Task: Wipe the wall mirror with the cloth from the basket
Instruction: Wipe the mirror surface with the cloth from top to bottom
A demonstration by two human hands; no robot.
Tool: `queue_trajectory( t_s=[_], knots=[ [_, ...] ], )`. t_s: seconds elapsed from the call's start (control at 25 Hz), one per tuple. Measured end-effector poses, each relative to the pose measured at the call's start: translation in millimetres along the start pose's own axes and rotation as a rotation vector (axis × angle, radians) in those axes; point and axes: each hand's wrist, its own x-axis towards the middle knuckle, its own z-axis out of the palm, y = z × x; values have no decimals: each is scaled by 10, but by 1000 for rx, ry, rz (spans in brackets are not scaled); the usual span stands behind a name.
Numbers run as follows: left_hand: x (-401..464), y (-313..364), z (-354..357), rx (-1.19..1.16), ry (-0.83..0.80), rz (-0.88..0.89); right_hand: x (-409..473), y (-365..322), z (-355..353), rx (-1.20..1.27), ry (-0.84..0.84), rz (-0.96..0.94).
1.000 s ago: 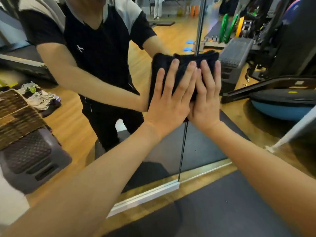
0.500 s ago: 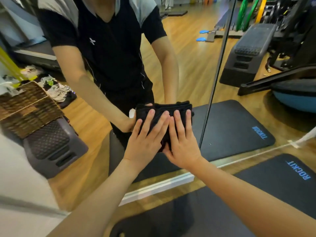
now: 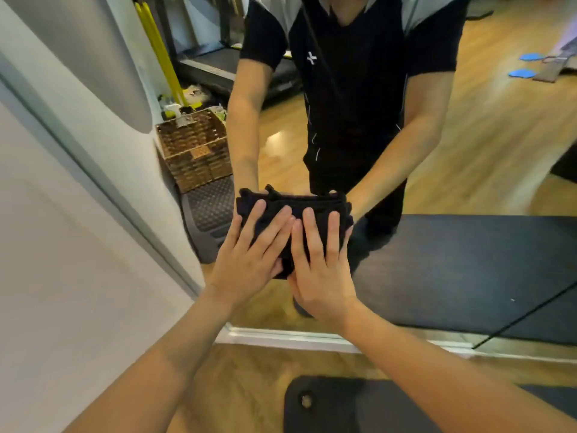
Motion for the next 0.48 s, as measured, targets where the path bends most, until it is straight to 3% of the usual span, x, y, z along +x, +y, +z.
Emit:
queue_trajectory(
  t_s=[0.32, 0.48],
  knots=[
    [-993, -1384, -43, 137, -54, -105, 689, -1410, 619, 29, 46, -107],
    [-1171, -1556, 4, 125, -60, -128, 747, -1623, 814, 17, 76, -104]
  ],
)
